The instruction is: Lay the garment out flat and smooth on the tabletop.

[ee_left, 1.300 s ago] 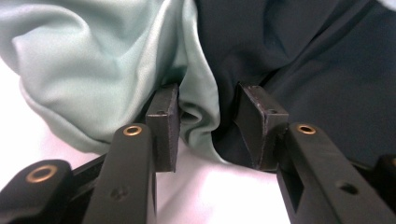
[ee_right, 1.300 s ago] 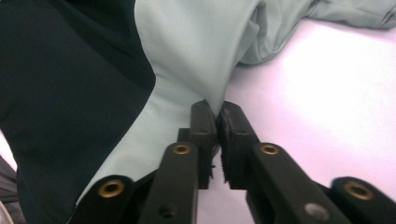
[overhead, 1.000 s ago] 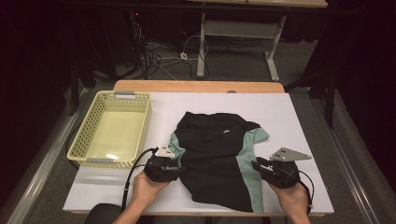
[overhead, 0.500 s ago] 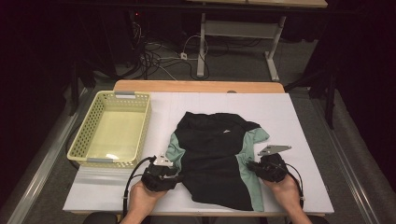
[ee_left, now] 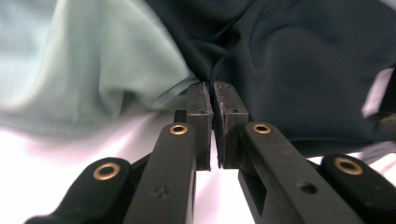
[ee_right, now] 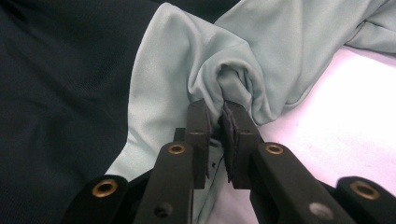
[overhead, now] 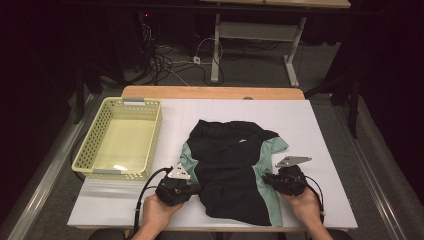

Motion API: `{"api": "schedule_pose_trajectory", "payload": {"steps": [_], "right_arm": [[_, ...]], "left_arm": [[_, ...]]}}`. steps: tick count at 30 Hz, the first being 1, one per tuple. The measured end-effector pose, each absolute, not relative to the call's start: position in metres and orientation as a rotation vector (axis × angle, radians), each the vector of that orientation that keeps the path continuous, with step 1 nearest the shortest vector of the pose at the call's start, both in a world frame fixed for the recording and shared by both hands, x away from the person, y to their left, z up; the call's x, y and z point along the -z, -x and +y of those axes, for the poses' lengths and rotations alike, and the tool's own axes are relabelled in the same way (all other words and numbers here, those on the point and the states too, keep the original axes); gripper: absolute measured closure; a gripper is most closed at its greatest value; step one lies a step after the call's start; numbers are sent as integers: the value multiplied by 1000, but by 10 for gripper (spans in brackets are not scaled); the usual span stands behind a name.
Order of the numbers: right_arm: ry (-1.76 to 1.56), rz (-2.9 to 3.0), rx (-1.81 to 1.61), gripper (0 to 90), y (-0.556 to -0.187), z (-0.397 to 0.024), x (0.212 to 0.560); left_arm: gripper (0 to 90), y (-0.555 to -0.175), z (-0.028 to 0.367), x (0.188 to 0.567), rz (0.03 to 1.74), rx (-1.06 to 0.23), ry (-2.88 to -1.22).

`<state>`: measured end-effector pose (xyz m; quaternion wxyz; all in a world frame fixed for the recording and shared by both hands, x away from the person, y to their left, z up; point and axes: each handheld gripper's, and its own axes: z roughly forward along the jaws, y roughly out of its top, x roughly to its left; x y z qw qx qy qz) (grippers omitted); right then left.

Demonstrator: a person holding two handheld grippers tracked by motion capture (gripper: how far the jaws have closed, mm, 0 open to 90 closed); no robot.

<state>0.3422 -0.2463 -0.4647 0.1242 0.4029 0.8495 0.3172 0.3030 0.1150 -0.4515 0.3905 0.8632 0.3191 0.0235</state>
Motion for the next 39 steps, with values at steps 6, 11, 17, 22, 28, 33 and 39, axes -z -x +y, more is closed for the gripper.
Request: {"api": "schedule_pose_trajectory", "payload": {"steps": [6, 11, 17, 22, 28, 33, 39], "right_arm": [[-1178, 2475, -925, 815, -342, -246, 465], [-1178, 2474, -928, 807, -341, -246, 465], [-1176, 2471, -932, 801, -341, -246, 465], [-1183, 2474, -935, 800, -342, -246, 465], [-1181, 2472, -937, 793, -341, -246, 466], [-1180, 2474, -937, 794, -342, -246, 466], [-1176, 2472, -939, 787, -341, -246, 466]], "left_arm": [[849, -305, 108, 429, 732, -48, -2154], [848, -314, 96, 420, 703, -57, -2156], [848, -338, 79, 413, 700, -36, -2171], [848, -358, 62, 417, 717, -23, -2199], [848, -373, 47, 413, 713, -50, -2198], [848, -386, 41, 400, 721, -77, -2171], [845, -403, 22, 422, 768, -59, -2281]]}}
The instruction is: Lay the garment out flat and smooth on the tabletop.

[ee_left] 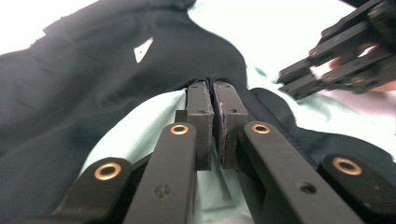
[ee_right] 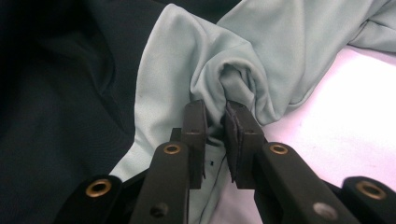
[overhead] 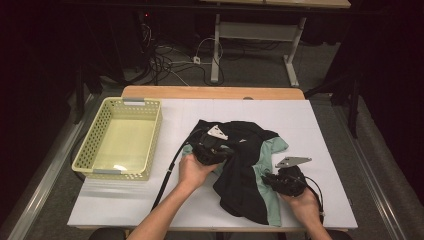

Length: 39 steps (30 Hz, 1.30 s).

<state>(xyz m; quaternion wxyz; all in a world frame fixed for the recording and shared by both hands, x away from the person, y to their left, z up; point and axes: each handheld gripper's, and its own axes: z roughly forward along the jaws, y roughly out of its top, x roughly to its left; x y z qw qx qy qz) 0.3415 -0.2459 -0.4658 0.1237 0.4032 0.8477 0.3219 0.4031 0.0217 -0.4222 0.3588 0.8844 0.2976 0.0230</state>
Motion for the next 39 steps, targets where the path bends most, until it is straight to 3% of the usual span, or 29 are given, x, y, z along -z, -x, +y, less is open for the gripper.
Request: {"api": "schedule_pose_trajectory", "payload": {"steps": [5, 8, 11, 23, 31, 39], "right_arm": [[-1179, 2473, -942, 773, -341, -246, 466], [-1174, 2473, -942, 767, -341, -246, 466], [-1188, 2472, -942, 760, -341, -245, 466], [-1193, 2462, -938, 755, -340, -243, 466], [-1187, 2460, -935, 755, -340, -243, 466], [-1189, 2453, -931, 756, -339, -242, 466]], "left_arm": [[837, -408, 11, 452, 786, -10, -2401], [814, -405, 14, 448, 786, -27, -2393], [705, -398, 17, 440, 770, -53, -2381], [577, -360, 52, 419, 725, -143, -2288], [571, -330, 82, 409, 718, -155, -2224], [510, -309, 81, 435, 729, -101, -2285]]}}
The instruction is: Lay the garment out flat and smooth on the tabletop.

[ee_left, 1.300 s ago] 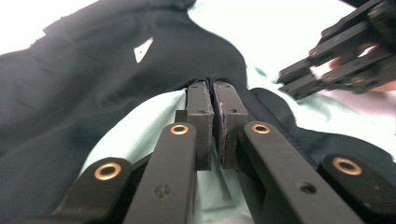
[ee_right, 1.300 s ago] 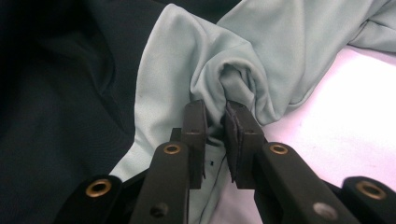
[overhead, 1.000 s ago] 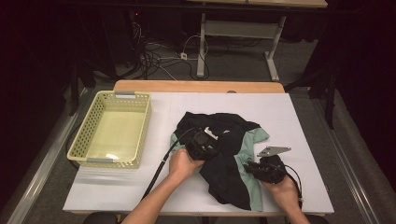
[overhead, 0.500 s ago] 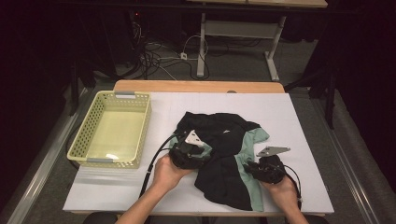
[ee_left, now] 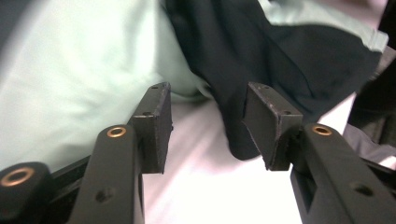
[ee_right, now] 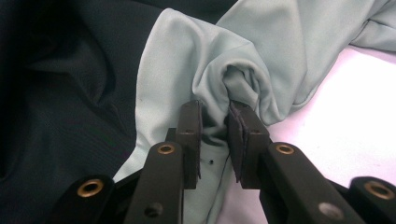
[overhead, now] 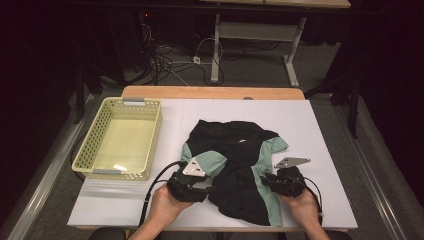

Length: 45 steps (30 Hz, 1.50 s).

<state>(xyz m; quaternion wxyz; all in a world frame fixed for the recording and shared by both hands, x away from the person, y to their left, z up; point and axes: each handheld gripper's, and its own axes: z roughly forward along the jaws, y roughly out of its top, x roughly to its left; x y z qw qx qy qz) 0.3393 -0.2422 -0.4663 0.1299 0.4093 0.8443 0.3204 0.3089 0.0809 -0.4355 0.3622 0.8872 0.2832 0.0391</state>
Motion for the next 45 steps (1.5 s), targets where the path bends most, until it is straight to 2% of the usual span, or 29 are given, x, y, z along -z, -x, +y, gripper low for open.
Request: {"api": "schedule_pose_trajectory", "payload": {"steps": [2, 7, 10, 18, 24, 26, 32, 38, 45], "right_arm": [[-1190, 2453, -930, 757, -339, -242, 466], [-1185, 2456, -933, 758, -339, -243, 466], [-1185, 2456, -933, 758, -339, -243, 466], [-1184, 2457, -934, 757, -339, -243, 466], [-1182, 2458, -936, 757, -339, -243, 466], [-1181, 2458, -933, 756, -339, -243, 466], [-1182, 2459, -936, 757, -339, -243, 466], [-1185, 2456, -931, 757, -339, -242, 466], [-1184, 2457, -932, 758, -339, -243, 466]], "left_arm": [[565, -309, 75, 440, 714, -60, -2298], [833, -316, 61, 437, 650, 13, -2274], [854, -325, 52, 428, 639, 52, -2221], [854, -350, 10, 419, 610, 66, -2229], [848, -370, -14, 443, 659, 88, -2304], [796, -371, -15, 448, 668, 73, -2319], [596, -350, 3, 429, 630, -24, -2301], [570, -332, 34, 412, 621, -68, -2246], [574, -326, 55, 424, 686, -51, -2249]]}}
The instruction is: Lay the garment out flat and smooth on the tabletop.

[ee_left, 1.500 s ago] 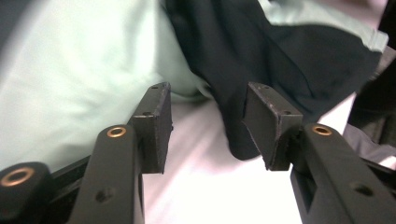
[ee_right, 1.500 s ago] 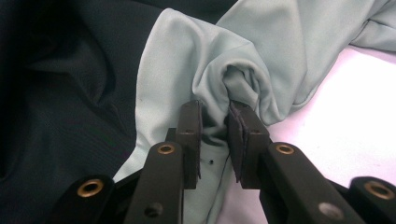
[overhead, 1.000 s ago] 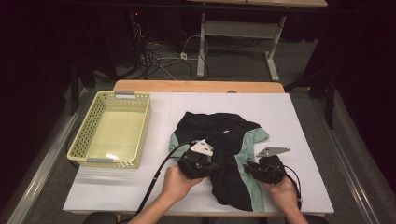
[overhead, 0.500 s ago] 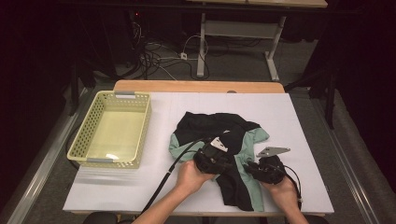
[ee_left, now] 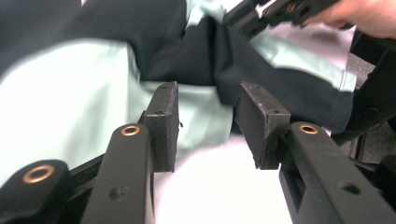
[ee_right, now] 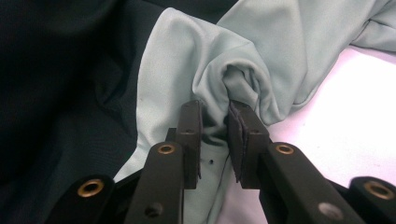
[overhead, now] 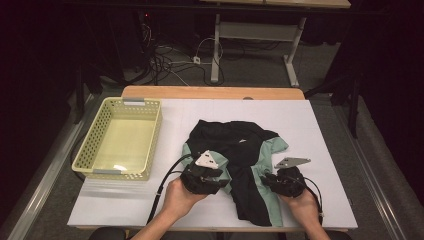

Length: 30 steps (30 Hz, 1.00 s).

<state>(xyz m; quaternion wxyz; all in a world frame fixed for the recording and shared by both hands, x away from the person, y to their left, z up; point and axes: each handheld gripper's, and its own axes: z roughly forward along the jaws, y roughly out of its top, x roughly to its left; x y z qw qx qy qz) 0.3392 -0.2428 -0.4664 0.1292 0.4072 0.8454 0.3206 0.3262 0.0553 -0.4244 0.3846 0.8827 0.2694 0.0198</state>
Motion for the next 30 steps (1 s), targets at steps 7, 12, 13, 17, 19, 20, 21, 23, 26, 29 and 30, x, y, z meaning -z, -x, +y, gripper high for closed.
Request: {"api": "schedule_pose_trajectory", "payload": {"steps": [7, 12, 13, 17, 19, 20, 21, 23, 26, 29, 30], "right_arm": [[-1187, 2455, -931, 758, -339, -243, 466], [-1191, 2456, -937, 757, -339, -243, 466], [-1189, 2457, -936, 758, -340, -243, 466], [-1190, 2453, -910, 817, -339, -242, 465], [-1192, 2457, -902, 846, -340, -242, 465], [-1190, 2458, -896, 851, -339, -241, 464], [-1190, 2458, -892, 853, -339, -240, 464], [-1182, 2459, -887, 853, -339, -240, 464], [-1184, 2459, -896, 854, -339, -241, 464], [-1192, 2455, -903, 853, -339, -242, 465], [-1196, 2452, -901, 854, -339, -242, 464]], "left_arm": [[518, -330, 48, 455, 769, -47, -2299], [516, -342, 43, 464, 815, -28, -2274], [529, -344, 42, 467, 818, -22, -2276], [756, -348, 41, 469, 801, -39, -2298], [841, -350, 43, 469, 802, -2, -2292], [850, -350, 44, 468, 803, 4, -2292], [854, -349, 45, 467, 794, 2, -2298], [856, -347, 47, 465, 789, 7, -2289], [856, -342, 51, 458, 773, 9, -2283], [856, -336, 60, 450, 757, 10, -2271], [856, -333, 63, 447, 755, 7, -2271]]}}
